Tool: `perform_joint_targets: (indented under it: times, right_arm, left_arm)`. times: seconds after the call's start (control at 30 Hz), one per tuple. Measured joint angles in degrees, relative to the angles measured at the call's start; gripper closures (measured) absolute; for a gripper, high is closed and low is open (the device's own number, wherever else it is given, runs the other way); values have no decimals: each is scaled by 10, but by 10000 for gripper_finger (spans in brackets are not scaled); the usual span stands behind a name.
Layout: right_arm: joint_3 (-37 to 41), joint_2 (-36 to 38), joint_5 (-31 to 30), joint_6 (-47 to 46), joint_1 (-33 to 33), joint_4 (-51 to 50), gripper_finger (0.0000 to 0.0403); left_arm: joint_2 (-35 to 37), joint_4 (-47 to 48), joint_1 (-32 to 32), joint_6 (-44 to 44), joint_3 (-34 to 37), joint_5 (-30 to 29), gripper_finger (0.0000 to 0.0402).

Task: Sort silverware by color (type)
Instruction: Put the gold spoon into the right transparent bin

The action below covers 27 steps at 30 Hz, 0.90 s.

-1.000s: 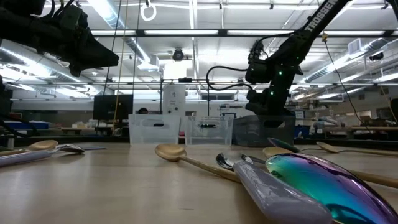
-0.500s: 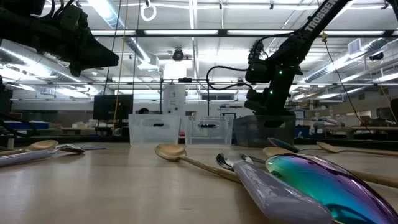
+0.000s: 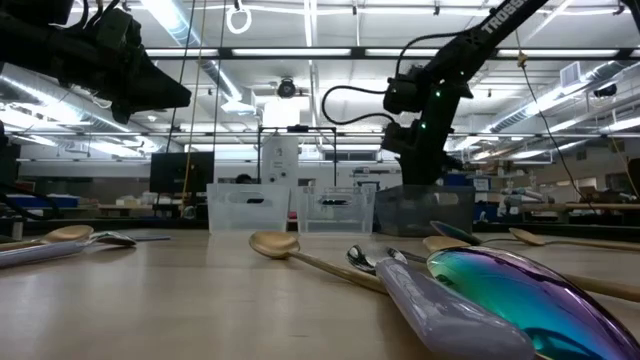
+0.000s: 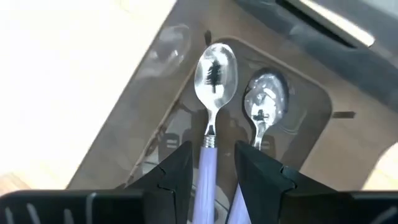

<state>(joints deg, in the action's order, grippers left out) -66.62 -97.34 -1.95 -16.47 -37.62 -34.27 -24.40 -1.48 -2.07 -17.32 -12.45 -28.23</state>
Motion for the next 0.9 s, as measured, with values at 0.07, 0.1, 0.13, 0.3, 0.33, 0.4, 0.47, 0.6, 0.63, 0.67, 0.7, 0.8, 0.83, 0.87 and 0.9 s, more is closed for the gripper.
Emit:
perform_joint_targets:
  times: [0.07,0.1,0.13,0.3,0.33,0.4,0.47,0.6,0.63,0.67,0.7,0.8,0.83,0.87,0.9]
  right_arm:
    - [-14,0,-2,0,3,-14,274]
    - [-21,0,-5,1,5,-21,274]
    - [-28,0,-8,2,7,-29,274]
    - [-63,0,-14,5,20,-67,274]
    - [-70,0,-14,6,24,-73,274]
    - [-84,0,-14,6,34,-87,274]
    - [-99,0,-14,5,45,-97,274]
    - [-133,0,-15,2,69,-114,274]
    - [-142,0,-15,2,76,-117,274]
    - [-151,0,-15,1,82,-120,274]
    - [-160,0,-15,0,89,-124,274]
    - [-187,0,-15,-2,110,-140,274]
    - [-195,0,-15,-4,117,-142,274]
    - [-202,0,-16,-8,123,-145,274]
    - [-209,0,-16,-10,130,-150,274]
  left_arm:
    - [0,0,0,0,0,0,299]
    - [0,0,0,0,0,0,299]
    - [0,0,0,0,0,0,299]
    - [0,0,0,0,0,0,299]
    - [0,0,0,0,0,0,299]
    - [0,0,0,0,0,0,299]
    - [0,0,0,0,0,0,299]
    - [0,0,0,0,0,0,299]
    - [0,0,0,0,0,0,299]
    - [0,0,0,0,0,0,299]
    - [0,0,0,0,0,0,299]
    - [0,0,0,0,0,0,299]
    - [0,0,0,0,0,0,299]
    - [0,0,0,-1,0,0,299]
    - [0,0,0,-1,0,0,299]
